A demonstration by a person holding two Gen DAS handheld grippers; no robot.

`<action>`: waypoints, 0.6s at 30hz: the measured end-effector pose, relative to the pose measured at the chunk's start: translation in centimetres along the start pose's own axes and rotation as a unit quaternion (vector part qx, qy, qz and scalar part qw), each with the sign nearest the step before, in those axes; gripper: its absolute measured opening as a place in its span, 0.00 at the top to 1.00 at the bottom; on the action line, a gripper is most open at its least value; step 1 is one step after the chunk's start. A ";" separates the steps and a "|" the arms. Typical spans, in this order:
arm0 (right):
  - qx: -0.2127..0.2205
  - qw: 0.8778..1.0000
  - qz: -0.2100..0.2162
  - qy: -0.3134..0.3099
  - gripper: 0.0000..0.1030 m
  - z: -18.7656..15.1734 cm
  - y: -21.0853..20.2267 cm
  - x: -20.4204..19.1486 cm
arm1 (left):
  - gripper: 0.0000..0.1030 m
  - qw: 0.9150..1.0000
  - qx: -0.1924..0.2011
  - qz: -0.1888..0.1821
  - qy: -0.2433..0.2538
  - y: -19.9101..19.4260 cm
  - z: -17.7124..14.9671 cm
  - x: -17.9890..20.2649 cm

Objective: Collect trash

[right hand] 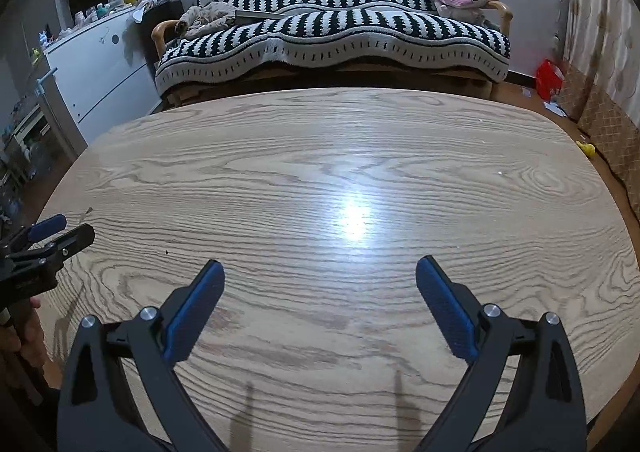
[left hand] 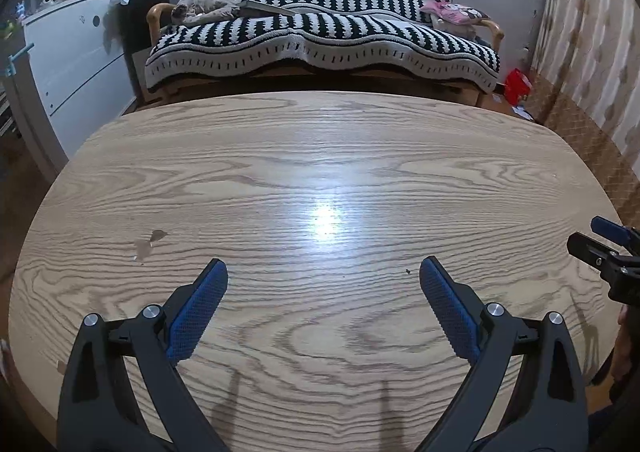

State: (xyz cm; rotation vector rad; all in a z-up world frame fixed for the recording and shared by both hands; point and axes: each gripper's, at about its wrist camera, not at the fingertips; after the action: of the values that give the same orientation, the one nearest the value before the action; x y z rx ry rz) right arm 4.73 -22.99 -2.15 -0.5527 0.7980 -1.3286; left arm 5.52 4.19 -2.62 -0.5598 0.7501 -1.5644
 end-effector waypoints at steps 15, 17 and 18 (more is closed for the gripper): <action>-0.002 1.000 -0.003 -0.001 0.10 -0.1 -0.1 0.5 | 0.09 1.000 0.003 0.000 0.009 0.1 0.2 0.7; -0.002 1.000 -0.003 0.001 0.10 -0.2 -0.2 0.7 | 0.09 1.000 0.003 0.000 0.007 0.1 0.2 0.7; -0.002 1.000 -0.003 0.002 0.10 -0.3 -0.2 0.8 | 0.09 1.000 0.003 -0.001 0.006 0.1 0.2 0.8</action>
State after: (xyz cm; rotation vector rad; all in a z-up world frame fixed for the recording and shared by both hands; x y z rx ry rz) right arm 4.43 -23.74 -2.29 -0.5559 0.8019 -1.3350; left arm 5.64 3.39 -2.58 -0.5461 0.7540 -1.5722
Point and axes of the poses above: each gripper's, at about its wrist camera, not at the fingertips, and y roughly the way its jaws point, x to its right, z to its top, and after that the axes turned 9 degrees about y, right-handed
